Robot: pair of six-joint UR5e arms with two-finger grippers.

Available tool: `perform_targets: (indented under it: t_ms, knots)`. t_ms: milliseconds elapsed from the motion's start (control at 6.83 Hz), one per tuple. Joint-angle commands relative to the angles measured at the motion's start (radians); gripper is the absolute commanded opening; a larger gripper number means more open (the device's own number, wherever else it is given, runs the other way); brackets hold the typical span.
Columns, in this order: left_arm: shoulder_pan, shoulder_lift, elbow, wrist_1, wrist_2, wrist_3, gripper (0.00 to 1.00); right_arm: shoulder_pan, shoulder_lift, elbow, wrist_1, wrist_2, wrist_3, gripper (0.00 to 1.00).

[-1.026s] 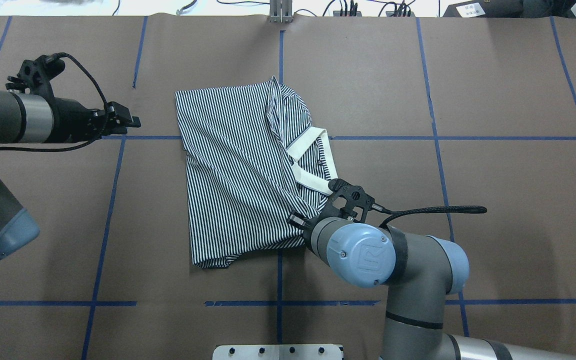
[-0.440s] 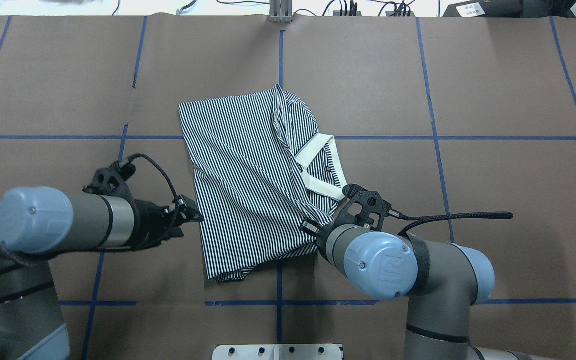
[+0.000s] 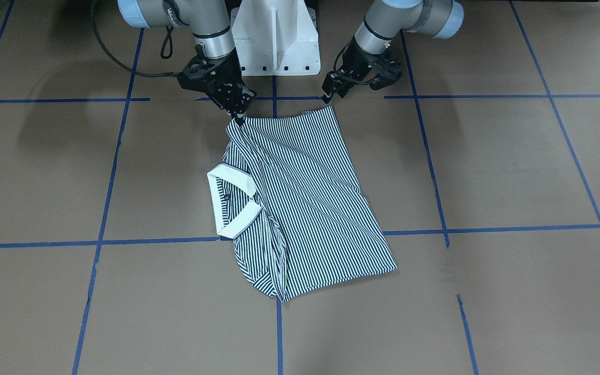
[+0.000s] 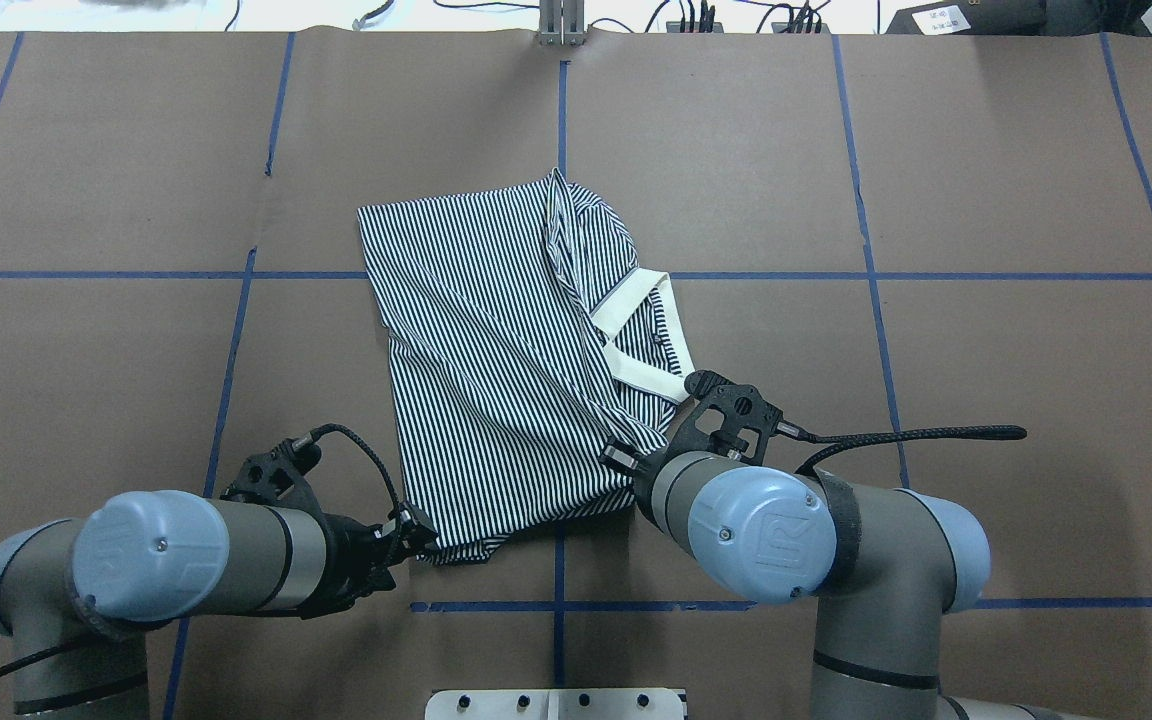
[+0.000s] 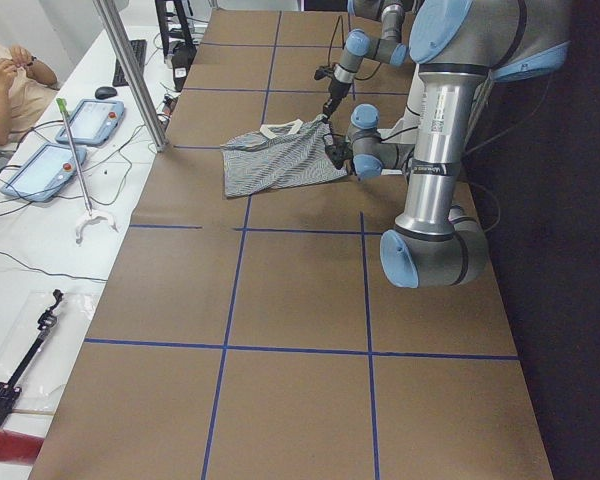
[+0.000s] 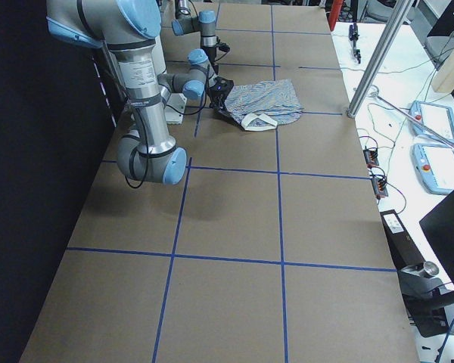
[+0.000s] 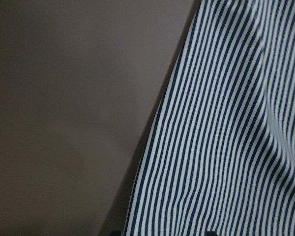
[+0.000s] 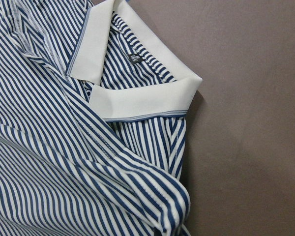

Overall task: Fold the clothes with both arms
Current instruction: 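Bring the left gripper to the shirt's near edge beside the right gripper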

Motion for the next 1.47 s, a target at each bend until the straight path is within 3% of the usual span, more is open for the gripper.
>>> perform_targets:
  t_ms: [0, 733, 879, 1026, 1172, 1319]
  knots:
    - [0.022, -0.011, 0.029, 0.011, 0.02, 0.001, 0.62, -0.003, 0.0, 0.0, 0.001, 0.0, 0.0, 0.0]
    - [0.009, -0.063, 0.074, 0.035, 0.076, 0.016, 0.57, -0.007, 0.0, 0.002, 0.002, -0.001, 0.0, 0.0]
    - [0.009, -0.101, 0.091, 0.093, 0.077, 0.016, 0.48, -0.01, 0.0, 0.0, 0.002, -0.003, 0.0, 0.0]
    - [0.004, -0.1, 0.089, 0.098, 0.077, 0.016, 0.11, -0.013, 0.0, 0.002, 0.002, -0.003, 0.001, 0.0]
    - [-0.002, -0.094, 0.089, 0.098, 0.077, 0.025, 0.0, -0.016, 0.0, 0.0, 0.002, -0.005, 0.001, 0.0]
    - [-0.01, -0.095, 0.077, 0.101, 0.077, 0.04, 0.0, -0.016, -0.002, 0.0, 0.002, -0.005, 0.001, 0.0]
